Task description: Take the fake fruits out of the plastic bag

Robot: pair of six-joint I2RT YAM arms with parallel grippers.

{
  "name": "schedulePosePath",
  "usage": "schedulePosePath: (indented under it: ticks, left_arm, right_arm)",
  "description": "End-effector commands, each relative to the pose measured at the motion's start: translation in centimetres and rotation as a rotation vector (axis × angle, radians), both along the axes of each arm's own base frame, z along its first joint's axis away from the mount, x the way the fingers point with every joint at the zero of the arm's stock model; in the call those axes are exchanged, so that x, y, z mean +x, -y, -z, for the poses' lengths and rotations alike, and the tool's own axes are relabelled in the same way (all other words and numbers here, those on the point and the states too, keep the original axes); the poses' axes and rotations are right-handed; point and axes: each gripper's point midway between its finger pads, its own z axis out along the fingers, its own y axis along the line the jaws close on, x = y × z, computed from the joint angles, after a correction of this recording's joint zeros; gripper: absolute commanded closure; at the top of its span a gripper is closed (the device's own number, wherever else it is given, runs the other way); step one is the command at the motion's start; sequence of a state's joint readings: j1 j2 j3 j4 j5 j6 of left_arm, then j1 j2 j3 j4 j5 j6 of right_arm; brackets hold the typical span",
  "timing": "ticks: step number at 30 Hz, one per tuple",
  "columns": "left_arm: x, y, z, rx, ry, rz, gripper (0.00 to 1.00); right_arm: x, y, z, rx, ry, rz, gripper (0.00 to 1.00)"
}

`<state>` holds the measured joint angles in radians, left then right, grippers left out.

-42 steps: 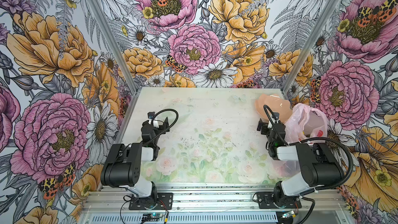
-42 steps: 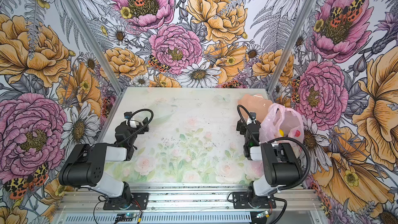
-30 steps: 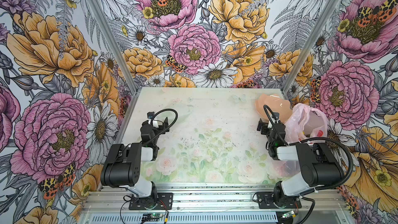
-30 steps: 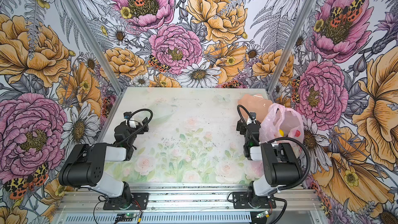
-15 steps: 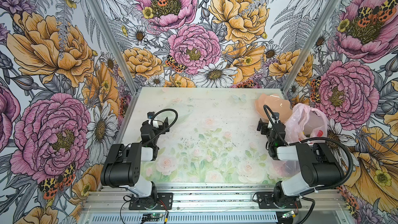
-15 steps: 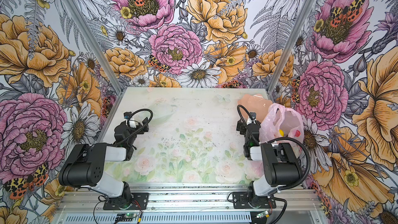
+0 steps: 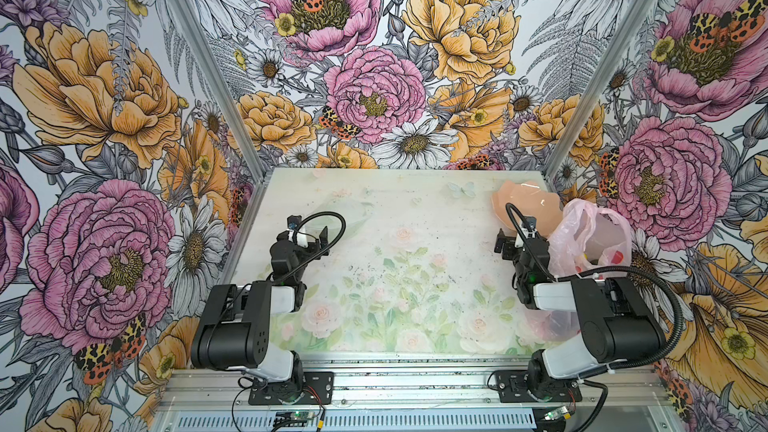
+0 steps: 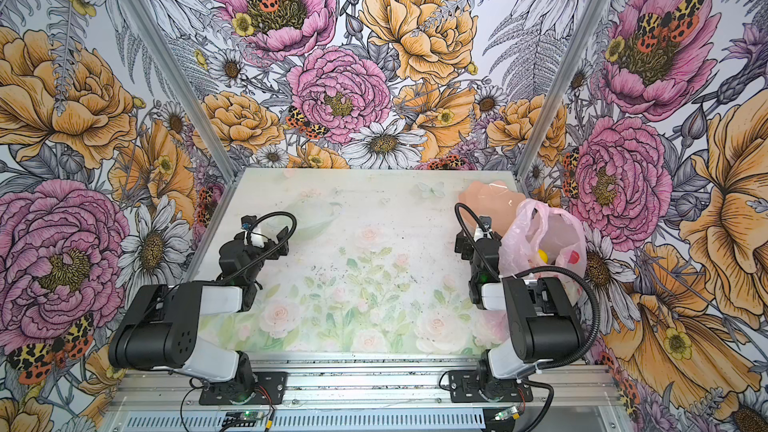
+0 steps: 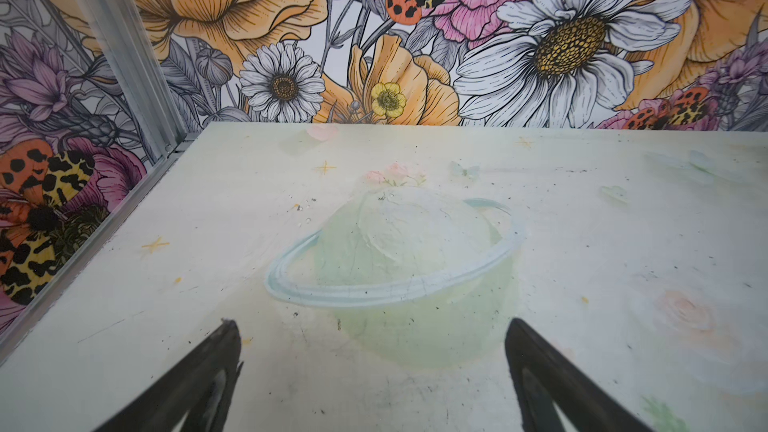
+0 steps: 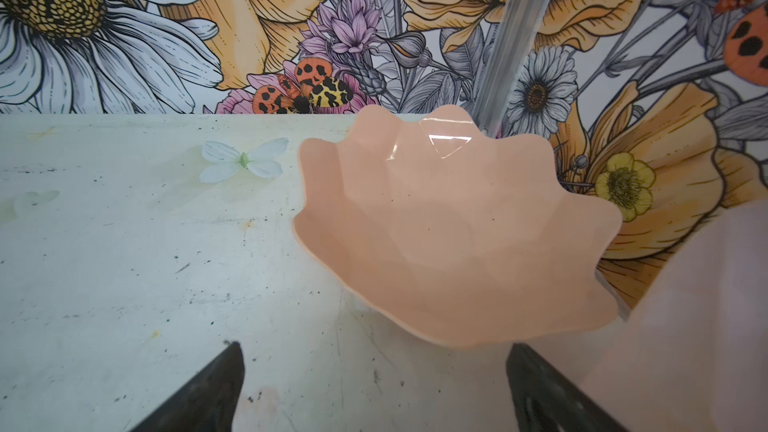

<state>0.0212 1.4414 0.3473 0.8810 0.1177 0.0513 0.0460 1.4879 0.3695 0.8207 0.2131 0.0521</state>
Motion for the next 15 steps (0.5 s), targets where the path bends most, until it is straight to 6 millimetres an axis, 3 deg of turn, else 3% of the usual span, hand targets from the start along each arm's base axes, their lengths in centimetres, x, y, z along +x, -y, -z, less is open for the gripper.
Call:
schedulePosePath:
  ticks: [1, 4, 8, 12, 15]
  left_arm:
    - [-1.2, 1.1, -2.9, 0.061, 0.056, 0.018, 0.01]
    - [-2.2, 1.9, -6.2, 0.069, 0.106, -0.045, 0.01]
    - [-3.4, -0.4, -9.8, -0.148, 0.125, -0.264, 0.01]
    - [-5.2, -3.7, -9.2, -0.438, 0.001, -0.523, 0.01]
    - [-6.6, -3.8, -7.9, -0.537, -0.052, -0.581, 0.01]
  right_arm:
    - [-0.5, -1.5, -3.5, -0.082, 0.074, -0.028, 0.01]
    - [-1.4, -3.1, -6.5, -0.114, 0.125, -0.047, 0.01]
    - [-2.0, -2.9, -11.5, 0.081, 0.146, 0.013, 0.01]
    - [-3.1, -4.3, -15.7, 0.241, 0.127, -0.053, 0.00]
    - [-5.3, -5.1, -17.2, 0.341, 0.144, -0.131, 0.00]
